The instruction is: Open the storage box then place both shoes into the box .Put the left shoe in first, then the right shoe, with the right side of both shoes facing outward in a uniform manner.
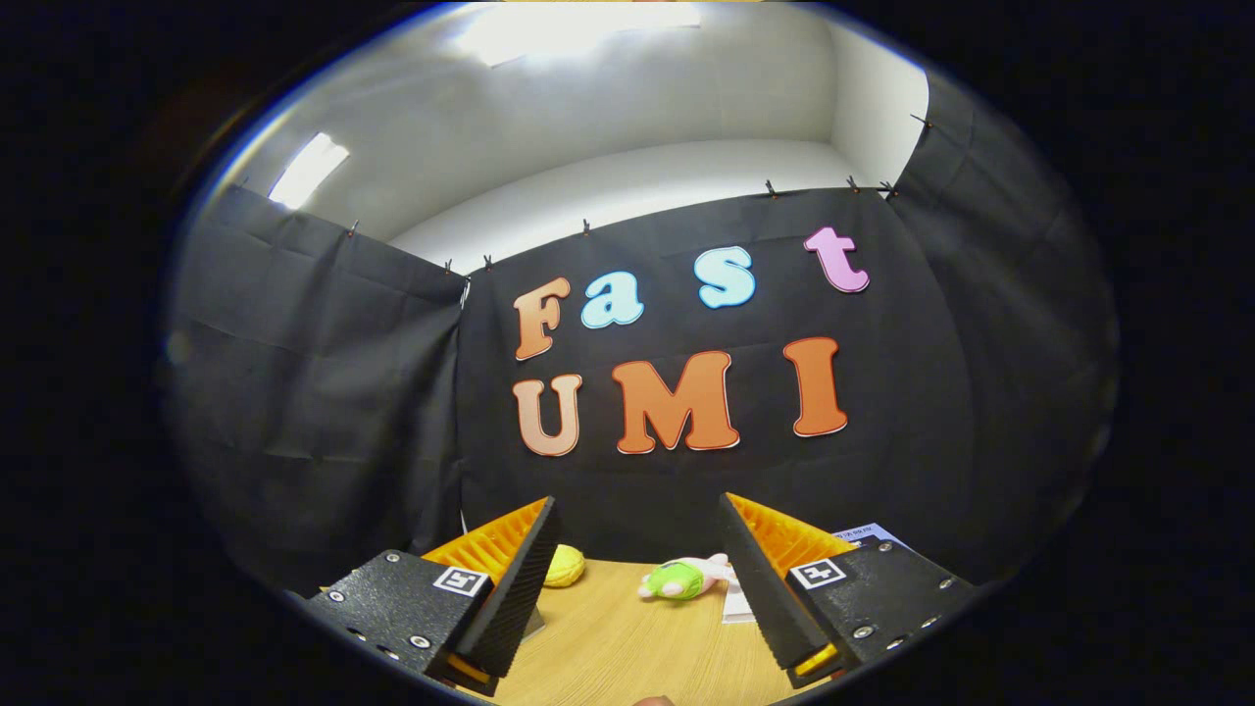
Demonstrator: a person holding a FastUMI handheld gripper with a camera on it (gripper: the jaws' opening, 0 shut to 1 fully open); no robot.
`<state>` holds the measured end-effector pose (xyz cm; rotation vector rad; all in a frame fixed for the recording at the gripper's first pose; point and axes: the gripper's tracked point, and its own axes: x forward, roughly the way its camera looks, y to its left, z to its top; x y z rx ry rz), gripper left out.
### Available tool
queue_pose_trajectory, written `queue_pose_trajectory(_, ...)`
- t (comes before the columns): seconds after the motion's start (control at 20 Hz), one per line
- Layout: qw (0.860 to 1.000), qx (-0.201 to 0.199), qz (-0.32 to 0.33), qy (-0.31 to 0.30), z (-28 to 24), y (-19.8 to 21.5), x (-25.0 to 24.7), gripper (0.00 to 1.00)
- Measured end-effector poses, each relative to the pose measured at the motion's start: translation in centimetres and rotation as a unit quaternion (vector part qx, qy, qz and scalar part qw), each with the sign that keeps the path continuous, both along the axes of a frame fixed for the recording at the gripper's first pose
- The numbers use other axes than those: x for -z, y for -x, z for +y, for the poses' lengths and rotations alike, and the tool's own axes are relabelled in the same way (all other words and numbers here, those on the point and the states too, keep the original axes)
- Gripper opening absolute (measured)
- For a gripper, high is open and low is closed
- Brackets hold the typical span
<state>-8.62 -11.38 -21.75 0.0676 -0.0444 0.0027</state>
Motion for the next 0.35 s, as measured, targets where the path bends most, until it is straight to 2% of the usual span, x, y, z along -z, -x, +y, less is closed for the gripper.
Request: queue_pose_trajectory(0.35, 1.000, 0.007, 0.002, 0.020, 0.7, -1.2, 0.8, 0.97)
